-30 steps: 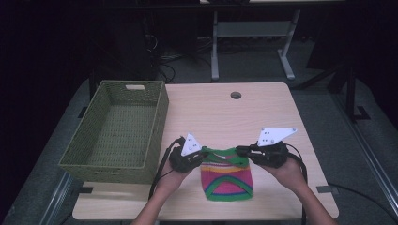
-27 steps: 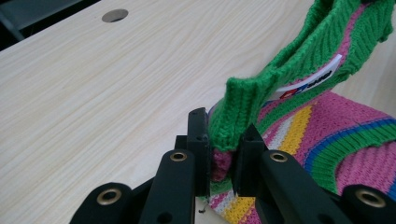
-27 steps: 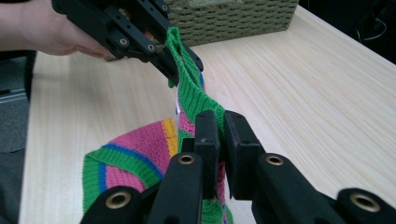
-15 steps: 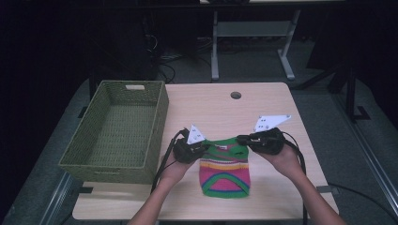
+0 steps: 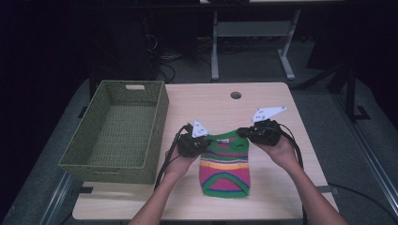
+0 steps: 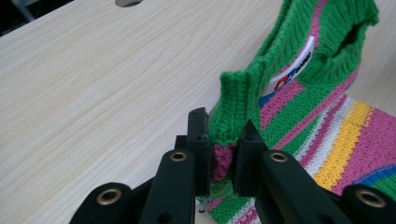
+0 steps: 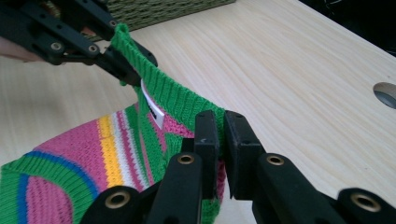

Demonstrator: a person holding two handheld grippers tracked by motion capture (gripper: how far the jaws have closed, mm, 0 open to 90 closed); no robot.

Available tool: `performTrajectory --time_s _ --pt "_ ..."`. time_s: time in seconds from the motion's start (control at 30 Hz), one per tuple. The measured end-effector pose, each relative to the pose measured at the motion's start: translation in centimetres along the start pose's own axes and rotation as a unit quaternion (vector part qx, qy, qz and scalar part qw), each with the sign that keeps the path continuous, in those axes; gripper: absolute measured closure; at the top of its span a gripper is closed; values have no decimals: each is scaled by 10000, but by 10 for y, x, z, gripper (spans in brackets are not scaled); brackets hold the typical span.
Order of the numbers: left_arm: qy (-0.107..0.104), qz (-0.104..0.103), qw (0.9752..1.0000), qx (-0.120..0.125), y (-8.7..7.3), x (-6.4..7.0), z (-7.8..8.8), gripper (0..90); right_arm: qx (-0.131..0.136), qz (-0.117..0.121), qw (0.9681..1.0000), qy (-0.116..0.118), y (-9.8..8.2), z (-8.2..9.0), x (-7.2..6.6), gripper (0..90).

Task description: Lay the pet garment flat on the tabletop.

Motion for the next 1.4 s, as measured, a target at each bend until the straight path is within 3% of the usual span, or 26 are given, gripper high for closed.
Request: performTrajectory --time_s 0.2,0.7,0.73,0.77,0.83,0.87,0.93,1.07,1.2,1.3,1.4 --pt "22 33 10000 -82 5 -3 -7 798 -40 -218 9998 7 3 -6 13 832" --pt "113 338 9993 -75 16 -12 -18 794 -66 -674 9977 -65 6 -29 37 832" --pt "77 383 9992 -80 16 -13 -19 723 -80 -725 9972 -139 9 -31 40 794" --pt "43 473 9988 -152 16 -16 -22 723 -80 -725 9972 -139 9 -31 40 794" --pt "218 775 9964 -280 12 -23 -27 587 -203 -681 9966 -425 13 -35 43 663" --pt "218 775 9964 -280 12 -23 -27 526 -203 -681 9966 -425 13 -35 43 663" --pt "82 1004 9945 -284 6 -29 -27 510 -232 -886 9952 -353 12 -41 49 587" --pt "42 815 9957 -443 -2 -27 -30 559 -535 -873 9947 -27 4 -48 49 595" --pt "-107 512 9974 -497 -7 -16 -31 645 -604 -810 9947 169 -7 -52 41 631" --pt "-277 201 9976 -610 -11 -6 -31 735 -720 -685 9943 376 -17 -54 30 683" --pt "-399 41 9966 -720 -13 0 -31 800 -824 -524 9932 639 -28 -55 15 730"
Point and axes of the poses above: each handheld gripper's, and its own axes: z roughly backward along the jaws, y roughly out of its top, x roughly to its right, the point moved 1 cm from there along -z, roughly forward along the jaws, and after that the axes turned 15 degrees about -x, right-handed, at the moved point
